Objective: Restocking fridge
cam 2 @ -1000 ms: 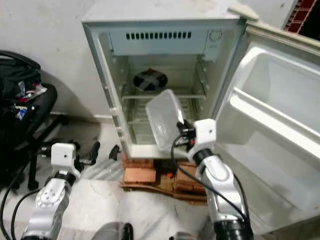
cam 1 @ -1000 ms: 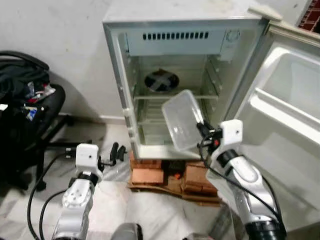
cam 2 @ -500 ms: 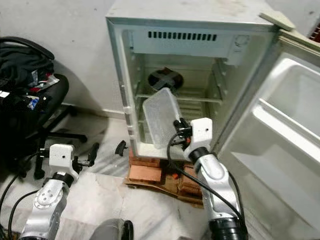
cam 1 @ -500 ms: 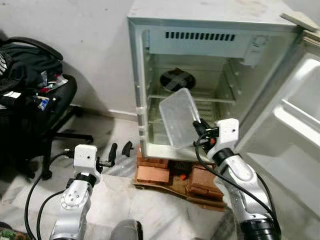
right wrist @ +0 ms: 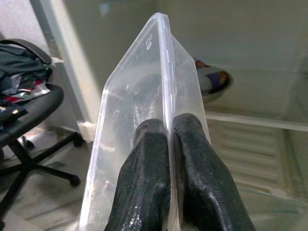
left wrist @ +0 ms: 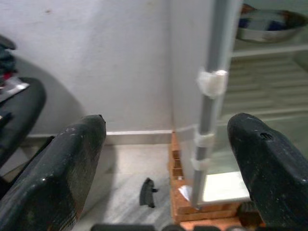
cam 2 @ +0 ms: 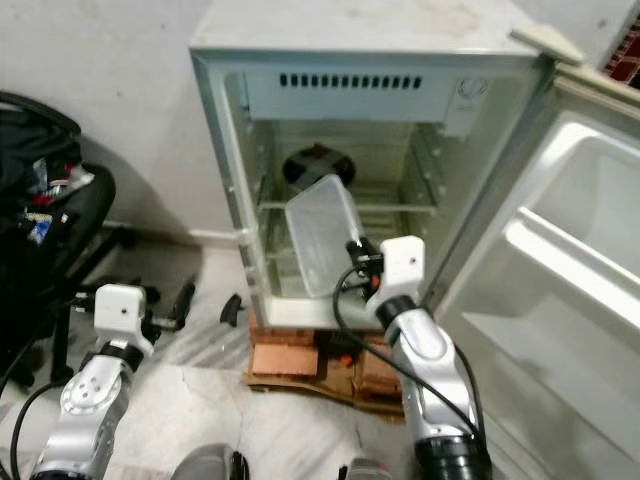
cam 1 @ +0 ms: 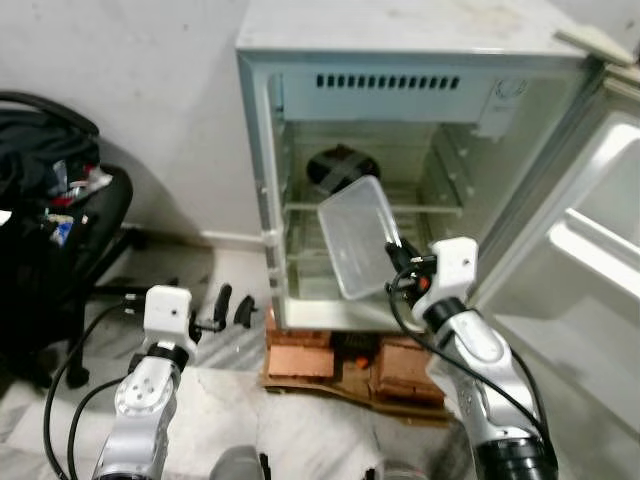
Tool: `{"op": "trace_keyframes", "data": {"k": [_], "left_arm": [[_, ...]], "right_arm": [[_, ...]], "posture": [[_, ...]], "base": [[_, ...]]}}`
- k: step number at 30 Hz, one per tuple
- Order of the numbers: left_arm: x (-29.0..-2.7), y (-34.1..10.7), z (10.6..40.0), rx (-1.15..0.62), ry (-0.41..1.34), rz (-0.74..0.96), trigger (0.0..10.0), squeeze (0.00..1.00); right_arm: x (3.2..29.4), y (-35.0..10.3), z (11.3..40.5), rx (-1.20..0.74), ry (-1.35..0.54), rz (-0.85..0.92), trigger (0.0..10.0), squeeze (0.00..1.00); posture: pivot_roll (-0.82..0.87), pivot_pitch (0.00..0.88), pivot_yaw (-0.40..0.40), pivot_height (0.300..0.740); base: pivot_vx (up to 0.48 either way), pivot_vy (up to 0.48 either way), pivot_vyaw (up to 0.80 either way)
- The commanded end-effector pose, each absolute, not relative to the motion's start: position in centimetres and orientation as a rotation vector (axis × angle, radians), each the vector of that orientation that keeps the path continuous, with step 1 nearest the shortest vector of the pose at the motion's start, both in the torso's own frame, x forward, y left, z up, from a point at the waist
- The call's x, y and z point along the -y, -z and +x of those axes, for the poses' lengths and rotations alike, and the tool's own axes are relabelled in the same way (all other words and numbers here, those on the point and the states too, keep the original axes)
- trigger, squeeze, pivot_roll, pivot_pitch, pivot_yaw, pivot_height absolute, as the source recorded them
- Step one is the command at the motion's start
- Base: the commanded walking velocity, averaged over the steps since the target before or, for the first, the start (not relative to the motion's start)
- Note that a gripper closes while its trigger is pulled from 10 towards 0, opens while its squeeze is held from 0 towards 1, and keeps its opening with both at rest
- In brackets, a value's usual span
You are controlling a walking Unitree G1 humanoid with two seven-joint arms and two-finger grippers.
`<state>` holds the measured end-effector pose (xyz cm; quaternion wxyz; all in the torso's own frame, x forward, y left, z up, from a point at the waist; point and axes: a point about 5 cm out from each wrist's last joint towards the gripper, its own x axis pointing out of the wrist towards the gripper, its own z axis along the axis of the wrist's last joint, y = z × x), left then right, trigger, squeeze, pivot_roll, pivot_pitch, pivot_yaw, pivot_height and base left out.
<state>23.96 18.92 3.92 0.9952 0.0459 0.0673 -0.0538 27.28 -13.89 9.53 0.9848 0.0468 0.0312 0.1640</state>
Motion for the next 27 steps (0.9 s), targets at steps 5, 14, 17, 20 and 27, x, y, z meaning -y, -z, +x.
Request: {"op": "trace_keyframes", "data": {"k": [5, 14, 17, 20, 27], "left_arm": [[-18.59, -3.95, 23.98, -0.131, 0.124, 0.092, 10.0, 0.00], [-18.59, -3.93, 23.96, -0.132, 0.123, 0.092, 10.0, 0.00], [-18.58, -3.91, 23.95, -0.133, 0.122, 0.093, 10.0, 0.00], [-18.59, -3.91, 23.95, -0.133, 0.121, 0.093, 10.0, 0.00], [-18.55, -3.87, 23.92, -0.133, 0.122, 0.089, 10.0, 0.00]], "right_arm": [[14.61, -9.68, 27.31, -0.055, -0.305, 0.080, 10.0, 0.00], [14.60, -9.39, 27.32, -0.074, -0.303, 0.097, 10.0, 0.00], [14.60, -9.35, 27.30, -0.076, -0.304, 0.097, 10.0, 0.00], [14.60, -9.32, 27.29, -0.080, -0.301, 0.102, 10.0, 0.00], [14.61, -9.40, 27.37, -0.077, -0.299, 0.106, 10.0, 0.00]], "posture": [[0.02, 0.042, 0.010, 0.740], [0.02, 0.044, 0.008, 0.740], [0.02, 0.044, 0.008, 0.740], [0.02, 0.044, 0.008, 0.740], [0.02, 0.045, 0.008, 0.740]], "base": [[0.350, 0.000, 0.00], [0.345, 0.000, -0.05], [0.338, 0.000, 0.00], [0.326, 0.000, 0.00], [0.247, 0.000, 0.00]]}}
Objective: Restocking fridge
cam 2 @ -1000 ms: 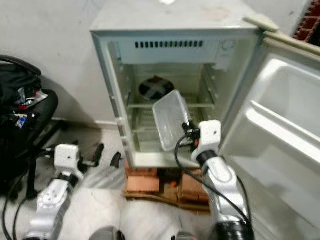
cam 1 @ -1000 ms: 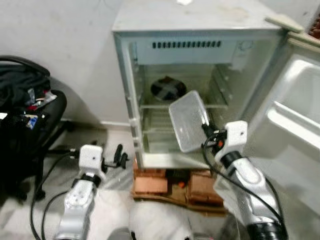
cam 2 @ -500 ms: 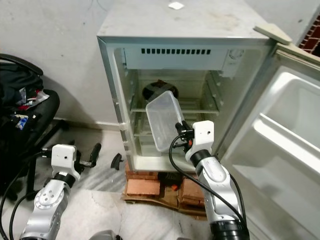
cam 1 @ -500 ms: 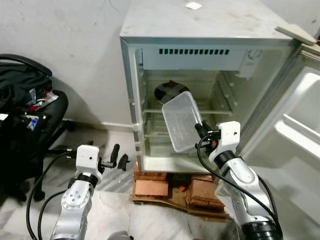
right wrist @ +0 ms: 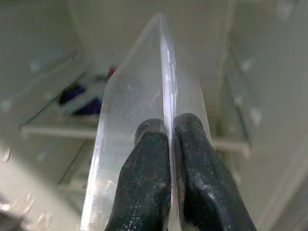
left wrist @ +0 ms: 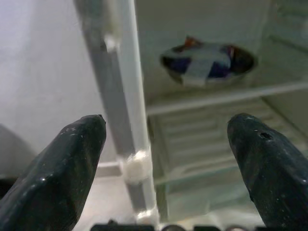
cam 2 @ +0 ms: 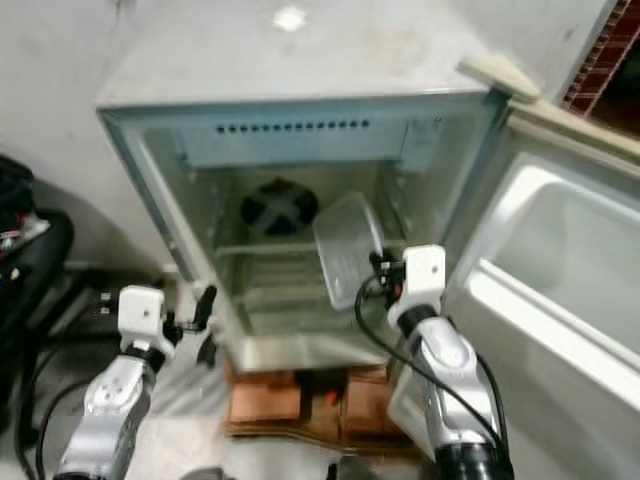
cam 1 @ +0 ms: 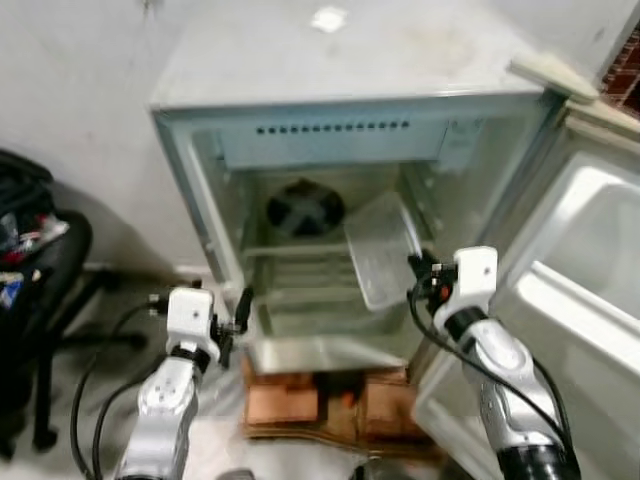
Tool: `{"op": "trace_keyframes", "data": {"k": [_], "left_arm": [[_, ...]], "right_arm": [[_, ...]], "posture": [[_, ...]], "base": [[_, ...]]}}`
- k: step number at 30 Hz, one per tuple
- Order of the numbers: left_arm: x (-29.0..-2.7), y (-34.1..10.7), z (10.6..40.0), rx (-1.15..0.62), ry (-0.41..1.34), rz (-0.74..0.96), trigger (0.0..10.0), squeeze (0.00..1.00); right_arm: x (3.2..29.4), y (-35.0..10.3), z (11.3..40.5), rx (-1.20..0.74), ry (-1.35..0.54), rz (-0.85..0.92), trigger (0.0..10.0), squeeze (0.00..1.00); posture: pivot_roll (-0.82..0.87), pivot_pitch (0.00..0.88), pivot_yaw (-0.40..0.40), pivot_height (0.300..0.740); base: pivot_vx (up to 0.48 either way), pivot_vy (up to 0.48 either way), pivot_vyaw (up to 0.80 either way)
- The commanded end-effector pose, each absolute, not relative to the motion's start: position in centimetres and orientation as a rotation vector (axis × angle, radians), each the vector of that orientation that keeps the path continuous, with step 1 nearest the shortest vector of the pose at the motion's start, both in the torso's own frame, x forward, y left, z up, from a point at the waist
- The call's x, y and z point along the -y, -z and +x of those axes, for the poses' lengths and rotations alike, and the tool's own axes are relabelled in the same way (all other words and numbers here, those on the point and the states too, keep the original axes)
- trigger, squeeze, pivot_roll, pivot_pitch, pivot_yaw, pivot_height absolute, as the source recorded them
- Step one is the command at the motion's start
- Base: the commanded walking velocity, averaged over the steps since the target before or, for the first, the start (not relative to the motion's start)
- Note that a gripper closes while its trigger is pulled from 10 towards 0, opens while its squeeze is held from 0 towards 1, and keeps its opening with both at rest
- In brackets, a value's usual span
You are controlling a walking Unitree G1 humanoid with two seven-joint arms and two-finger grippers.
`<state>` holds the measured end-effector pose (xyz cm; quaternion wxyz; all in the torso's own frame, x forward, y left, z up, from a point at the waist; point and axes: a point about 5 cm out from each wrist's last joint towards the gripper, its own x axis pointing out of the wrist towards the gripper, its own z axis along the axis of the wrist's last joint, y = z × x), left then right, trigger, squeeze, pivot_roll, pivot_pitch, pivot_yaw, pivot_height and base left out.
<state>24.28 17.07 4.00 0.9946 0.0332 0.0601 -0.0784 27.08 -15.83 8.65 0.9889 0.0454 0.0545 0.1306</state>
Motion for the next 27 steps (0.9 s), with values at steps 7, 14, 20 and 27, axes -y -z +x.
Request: {"op": "trace_keyframes", "data": {"k": [7, 14, 20, 27], "left_arm": [[-18.7, -3.8, 23.8, -0.138, 0.104, 0.085, 10.0, 0.00], [-19.0, -3.9, 23.4, -0.145, 0.095, 0.093, 10.0, 0.00], [-20.5, -3.6, 20.7, -0.189, 0.067, 0.112, 10.0, 0.00], [-21.3, -3.7, 18.3, -0.226, 0.044, 0.130, 10.0, 0.00]], "right_arm": [[14.7, -9.3, 27.3, -0.082, -0.298, 0.102, 10.0, 0.00], [14.5, -9.0, 27.4, -0.091, -0.293, 0.109, 10.0, 0.00], [13.5, -8.3, 28.8, -0.121, -0.228, 0.141, 10.0, 0.00], [13.4, -8.1, 31.3, -0.135, -0.143, 0.159, 10.0, 0.00]], "posture": [[0.02, 0.052, 0.005, 0.740], [0.04, 0.069, 0.004, 0.740], [0.11, 0.135, -0.006, 0.740], [0.17, 0.160, -0.019, 0.740]], "base": [[0.000, 0.000, 0.00], [0.000, 0.000, 0.00], [0.000, 0.000, 0.00], [0.000, 0.000, 0.00]]}}
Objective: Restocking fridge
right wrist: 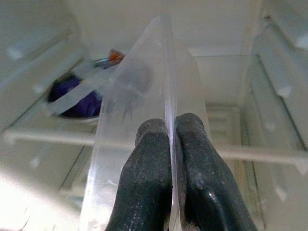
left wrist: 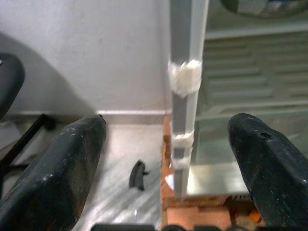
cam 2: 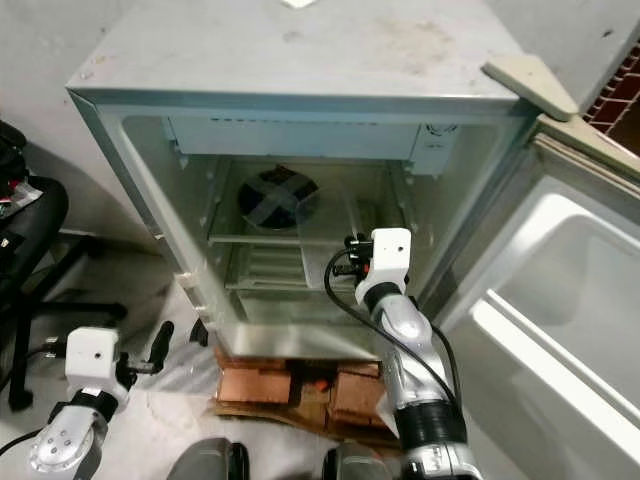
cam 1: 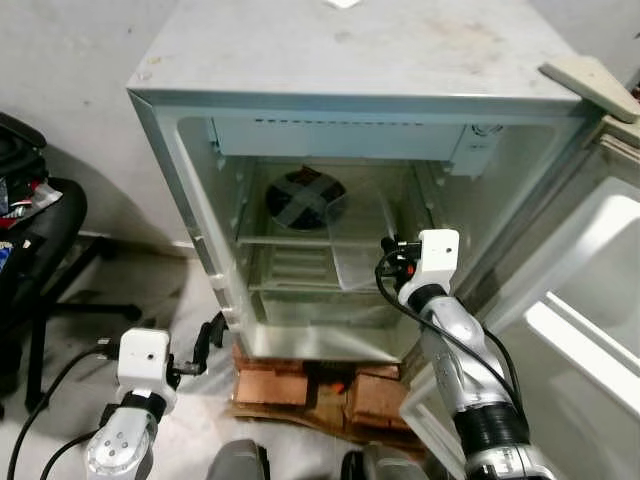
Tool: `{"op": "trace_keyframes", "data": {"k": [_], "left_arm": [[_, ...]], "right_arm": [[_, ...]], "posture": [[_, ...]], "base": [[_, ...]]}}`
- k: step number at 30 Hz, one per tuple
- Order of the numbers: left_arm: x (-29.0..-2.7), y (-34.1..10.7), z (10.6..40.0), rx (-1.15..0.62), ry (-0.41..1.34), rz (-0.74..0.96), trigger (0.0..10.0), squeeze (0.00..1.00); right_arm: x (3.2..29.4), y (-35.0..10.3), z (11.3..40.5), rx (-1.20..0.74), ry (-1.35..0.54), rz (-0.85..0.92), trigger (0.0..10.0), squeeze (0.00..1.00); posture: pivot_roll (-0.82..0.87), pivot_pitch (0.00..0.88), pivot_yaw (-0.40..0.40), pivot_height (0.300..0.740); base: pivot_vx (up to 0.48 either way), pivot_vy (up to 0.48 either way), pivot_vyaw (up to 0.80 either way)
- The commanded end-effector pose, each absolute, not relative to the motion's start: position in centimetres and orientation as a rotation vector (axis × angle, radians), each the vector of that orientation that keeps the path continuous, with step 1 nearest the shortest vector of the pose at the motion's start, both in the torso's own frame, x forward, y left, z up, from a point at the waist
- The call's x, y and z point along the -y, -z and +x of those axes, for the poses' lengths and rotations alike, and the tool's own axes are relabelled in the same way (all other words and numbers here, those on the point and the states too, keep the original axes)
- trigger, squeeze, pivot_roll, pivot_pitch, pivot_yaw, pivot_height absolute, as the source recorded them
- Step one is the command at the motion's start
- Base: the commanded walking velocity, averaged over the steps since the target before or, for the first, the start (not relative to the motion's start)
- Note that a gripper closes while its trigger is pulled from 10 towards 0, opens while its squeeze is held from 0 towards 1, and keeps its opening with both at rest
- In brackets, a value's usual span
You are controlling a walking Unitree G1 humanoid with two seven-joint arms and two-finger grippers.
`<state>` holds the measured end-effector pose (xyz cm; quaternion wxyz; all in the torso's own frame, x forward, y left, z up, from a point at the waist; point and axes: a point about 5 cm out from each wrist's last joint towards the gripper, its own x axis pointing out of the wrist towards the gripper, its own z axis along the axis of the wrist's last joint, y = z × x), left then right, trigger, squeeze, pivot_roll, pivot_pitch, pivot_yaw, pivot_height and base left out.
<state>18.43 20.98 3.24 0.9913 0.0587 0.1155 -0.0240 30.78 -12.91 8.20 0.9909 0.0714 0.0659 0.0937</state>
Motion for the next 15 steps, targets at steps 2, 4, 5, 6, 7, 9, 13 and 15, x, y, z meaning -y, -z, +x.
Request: {"op": "trace_keyframes", "data": {"k": [2, 4, 5, 6, 7, 9, 13, 15], "left_arm": [[-21.5, -3.8, 17.9, -0.231, 0.033, 0.135, 10.0, 0.00], [-21.9, -4.0, 17.6, -0.236, 0.009, 0.138, 10.0, 0.00], [-21.9, -4.1, 17.5, -0.236, 0.004, 0.138, 10.0, 0.00], [-21.9, -4.2, 17.4, -0.237, 0.000, 0.139, 10.0, 0.00], [-21.9, -4.2, 17.4, -0.237, -0.002, 0.140, 10.0, 0.00], [-21.9, -4.4, 17.2, -0.237, -0.006, 0.141, 10.0, 0.00], [-21.7, -4.9, 16.5, -0.235, 0.016, 0.179, 10.0, 0.00], [-22.0, -5.2, 15.7, -0.251, 0.010, 0.182, 10.0, 0.00]], "right_arm": [[13.6, -8.4, 32.1, -0.137, -0.110, 0.185, 10.0, 0.00], [13.9, -8.9, 33.3, -0.128, -0.082, 0.192, 10.0, 0.00], [14.0, -9.1, 33.5, -0.124, -0.078, 0.185, 10.0, 0.00], [14.1, -9.3, 34.0, -0.120, -0.072, 0.185, 10.0, 0.00], [14.2, -9.6, 34.4, -0.119, -0.062, 0.189, 10.0, 0.00], [14.2, -9.9, 34.9, -0.115, -0.050, 0.200, 10.0, 0.00], [13.8, -10.6, 36.1, -0.116, -0.032, 0.216, 10.0, 0.00], [13.0, -11.1, 36.9, -0.124, -0.040, 0.224, 10.0, 0.00]], "posture": [[0.19, 0.166, -0.028, 0.740], [0.21, 0.170, -0.037, 0.740], [0.21, 0.173, -0.041, 0.740], [0.21, 0.174, -0.042, 0.740], [0.22, 0.180, -0.046, 0.740], [0.23, 0.191, -0.050, 0.740], [0.24, 0.221, -0.067, 0.740], [0.26, 0.260, -0.081, 0.740]], "base": [[0.000, 0.000, 0.00], [0.000, 0.000, 0.00], [0.000, 0.000, 0.00], [0.000, 0.000, 0.00], [0.000, 0.000, 0.00], [0.000, 0.000, 0.00], [0.000, 0.000, 0.00], [0.000, 0.000, 0.00]]}}
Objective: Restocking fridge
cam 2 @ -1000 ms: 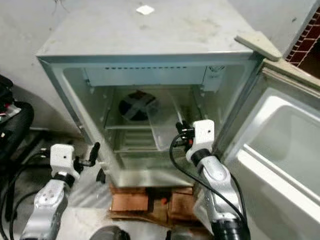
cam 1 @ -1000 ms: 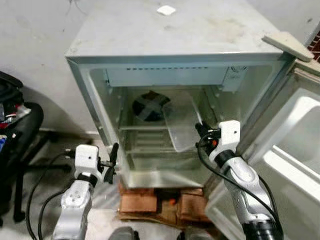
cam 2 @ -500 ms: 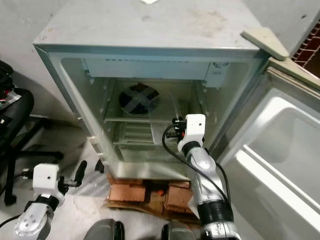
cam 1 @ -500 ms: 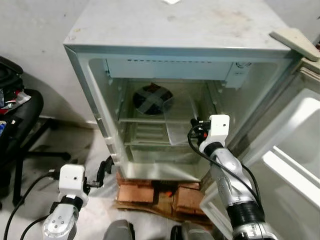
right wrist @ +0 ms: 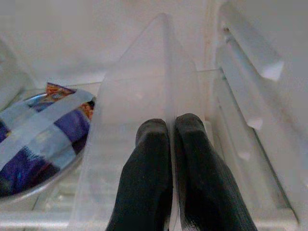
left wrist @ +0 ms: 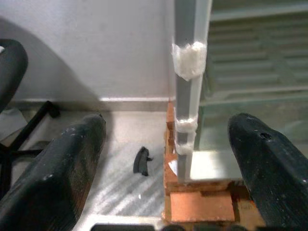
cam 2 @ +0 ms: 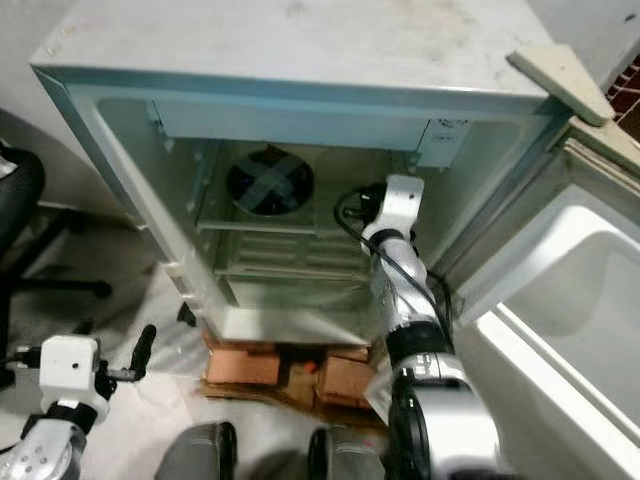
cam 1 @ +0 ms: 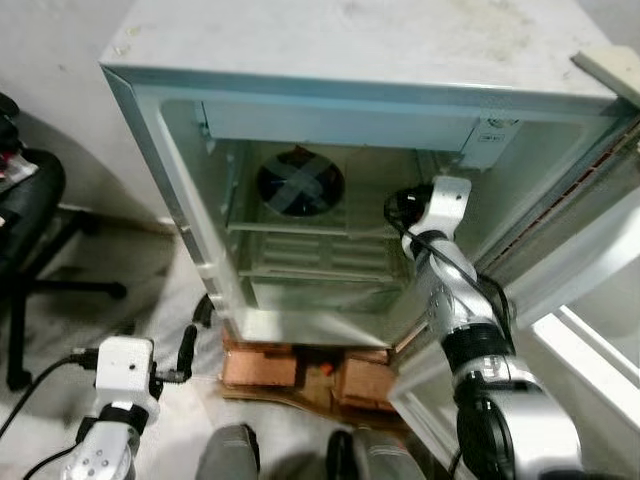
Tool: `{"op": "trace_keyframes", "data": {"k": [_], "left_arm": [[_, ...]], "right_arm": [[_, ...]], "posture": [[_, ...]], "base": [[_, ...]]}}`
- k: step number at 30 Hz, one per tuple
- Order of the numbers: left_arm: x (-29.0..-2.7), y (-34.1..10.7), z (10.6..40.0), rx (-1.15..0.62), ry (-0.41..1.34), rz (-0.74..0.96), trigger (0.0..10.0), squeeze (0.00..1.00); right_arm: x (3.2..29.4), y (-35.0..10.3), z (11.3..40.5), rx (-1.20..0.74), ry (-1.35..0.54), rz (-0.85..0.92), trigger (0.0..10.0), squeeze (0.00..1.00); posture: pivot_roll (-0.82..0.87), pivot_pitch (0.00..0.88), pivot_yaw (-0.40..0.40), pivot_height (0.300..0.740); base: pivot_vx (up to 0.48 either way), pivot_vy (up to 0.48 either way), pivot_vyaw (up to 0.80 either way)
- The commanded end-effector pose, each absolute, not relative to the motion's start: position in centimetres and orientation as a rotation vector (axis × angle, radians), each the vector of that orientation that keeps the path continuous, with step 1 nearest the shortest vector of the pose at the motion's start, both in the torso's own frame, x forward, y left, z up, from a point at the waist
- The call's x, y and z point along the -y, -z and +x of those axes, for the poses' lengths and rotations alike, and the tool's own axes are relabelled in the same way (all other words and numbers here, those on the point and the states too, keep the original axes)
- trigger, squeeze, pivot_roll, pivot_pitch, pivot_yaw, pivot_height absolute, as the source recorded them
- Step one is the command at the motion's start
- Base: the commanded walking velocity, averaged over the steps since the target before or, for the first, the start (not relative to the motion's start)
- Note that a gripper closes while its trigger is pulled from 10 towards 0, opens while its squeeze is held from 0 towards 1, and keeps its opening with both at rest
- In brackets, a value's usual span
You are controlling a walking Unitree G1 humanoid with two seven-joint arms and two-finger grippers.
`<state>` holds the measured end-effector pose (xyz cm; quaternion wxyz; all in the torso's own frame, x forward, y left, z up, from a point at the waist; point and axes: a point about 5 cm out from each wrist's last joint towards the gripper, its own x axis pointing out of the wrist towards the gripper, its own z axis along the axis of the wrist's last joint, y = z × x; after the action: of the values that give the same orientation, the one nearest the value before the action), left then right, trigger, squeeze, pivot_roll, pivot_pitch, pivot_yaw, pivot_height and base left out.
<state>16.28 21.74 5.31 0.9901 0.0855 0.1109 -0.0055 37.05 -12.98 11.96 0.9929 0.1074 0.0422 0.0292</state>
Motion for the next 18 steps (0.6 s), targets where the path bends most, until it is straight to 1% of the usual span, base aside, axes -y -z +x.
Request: {"op": "trace_keyframes", "data": {"k": [1, 6, 7, 8, 9, 14, 16, 18], "left_arm": [[-22.1, -5.3, 15.5, -0.256, 0.005, 0.183, 10.0, 0.00], [-22.3, -5.5, 14.1, -0.276, -0.021, 0.187, 10.0, 0.00], [-22.3, -5.6, 13.9, -0.278, -0.024, 0.188, 10.0, 0.00], [-22.2, -5.6, 13.8, -0.280, -0.026, 0.188, 10.0, 0.00], [-22.2, -5.7, 13.7, -0.282, -0.027, 0.188, 10.0, 0.00], [-22.1, -6.0, 13.8, -0.281, -0.036, 0.187, 10.0, 0.00], [-22.2, -6.1, 13.9, -0.281, -0.042, 0.186, 10.0, 0.00], [-22.2, -6.1, 14.0, -0.283, -0.044, 0.187, 10.0, 0.00]], "right_arm": [[12.8, -11.2, 37.1, -0.125, -0.043, 0.220, 10.0, 0.00], [11.7, -11.9, 38.0, -0.133, -0.064, 0.236, 10.0, 0.00], [11.5, -12.1, 38.2, -0.137, -0.071, 0.235, 10.0, 0.35], [11.4, -12.2, 38.3, -0.139, -0.074, 0.234, 10.0, 0.35], [11.2, -12.2, 38.4, -0.152, -0.067, 0.241, 10.0, 1.00], [10.7, -13.3, 39.0, -0.134, -0.077, 0.219, 10.0, 1.00], [10.5, -13.9, 39.3, -0.108, -0.085, 0.195, 10.0, 1.00], [10.9, -15.0, 39.6, -0.043, -0.082, 0.144, 10.0, 1.00]], "posture": [[0.26, 0.263, -0.084, 0.740], [0.29, 0.285, -0.091, 0.740], [0.30, 0.290, -0.092, 0.740], [0.30, 0.290, -0.092, 0.740], [0.31, 0.295, -0.093, 0.740], [0.32, 0.294, -0.096, 0.740], [0.31, 0.291, -0.096, 0.740], [0.30, 0.288, -0.093, 0.740]], "base": [[0.000, 0.000, 0.00], [0.000, 0.000, 0.00], [0.000, 0.000, 0.00], [0.000, 0.000, 0.00], [0.000, 0.000, 0.00], [0.000, 0.000, 0.00], [0.000, 0.000, 0.00], [0.000, 0.000, 0.00]]}}
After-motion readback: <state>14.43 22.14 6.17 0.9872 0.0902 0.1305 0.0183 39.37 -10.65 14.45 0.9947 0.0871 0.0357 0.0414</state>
